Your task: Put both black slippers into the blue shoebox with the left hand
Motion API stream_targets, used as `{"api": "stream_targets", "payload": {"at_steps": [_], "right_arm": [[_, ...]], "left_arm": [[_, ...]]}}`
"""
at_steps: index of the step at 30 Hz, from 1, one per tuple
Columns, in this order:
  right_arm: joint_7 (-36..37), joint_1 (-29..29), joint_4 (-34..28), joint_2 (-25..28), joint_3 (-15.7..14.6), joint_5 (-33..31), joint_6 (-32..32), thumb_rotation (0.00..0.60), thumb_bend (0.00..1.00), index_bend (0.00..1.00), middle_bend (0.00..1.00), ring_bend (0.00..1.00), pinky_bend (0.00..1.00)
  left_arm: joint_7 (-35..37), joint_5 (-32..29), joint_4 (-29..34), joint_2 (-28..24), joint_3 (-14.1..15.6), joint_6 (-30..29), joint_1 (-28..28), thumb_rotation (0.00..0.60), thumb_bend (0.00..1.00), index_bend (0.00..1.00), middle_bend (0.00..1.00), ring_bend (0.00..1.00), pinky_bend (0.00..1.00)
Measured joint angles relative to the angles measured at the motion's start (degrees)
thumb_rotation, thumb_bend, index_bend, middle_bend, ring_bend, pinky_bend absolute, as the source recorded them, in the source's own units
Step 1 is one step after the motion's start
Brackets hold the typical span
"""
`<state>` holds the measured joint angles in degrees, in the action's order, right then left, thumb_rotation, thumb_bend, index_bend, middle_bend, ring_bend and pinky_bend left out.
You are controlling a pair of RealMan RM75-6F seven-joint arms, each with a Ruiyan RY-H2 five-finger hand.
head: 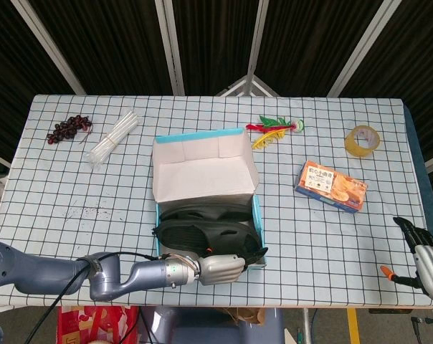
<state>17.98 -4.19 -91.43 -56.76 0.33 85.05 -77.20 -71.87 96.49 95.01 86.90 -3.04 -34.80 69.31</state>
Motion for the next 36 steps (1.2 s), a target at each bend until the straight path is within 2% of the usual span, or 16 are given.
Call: {"api": "stream_targets", "payload": {"at_steps": [11, 27, 36], "right_arm": [[-0.12, 0.00, -0.13, 0.03, -0.04, -0.01, 0.12, 0.600, 0.22, 0.07, 0.10, 0.15, 0.11], [-0.18, -0.08, -0.03, 0.06, 0.00, -0.22, 0.41, 0.600, 0.22, 0.07, 0.10, 0.15, 0.11], [-0.18, -0.05, 0.04, 0.06, 0.05, -0.28, 0.36, 0.600, 0.22, 0.07, 0.10, 0.15, 0.11]], "left_arm": [[-1.39, 1.04, 1.42, -0.93, 1.08, 3.05, 0.73, 0.600, 0.52, 0.74, 0.61, 0.10, 0.04], [1.85, 3.89, -3.03, 3.22, 2.26, 1.64, 0.29, 0.600, 0.52, 0.74, 0.61, 0.10, 0.05], [3.56, 2.81, -6.30, 5.41, 1.37, 2.29, 0.08, 0.600, 0.52, 0.74, 0.60, 0.10, 0.07]]}}
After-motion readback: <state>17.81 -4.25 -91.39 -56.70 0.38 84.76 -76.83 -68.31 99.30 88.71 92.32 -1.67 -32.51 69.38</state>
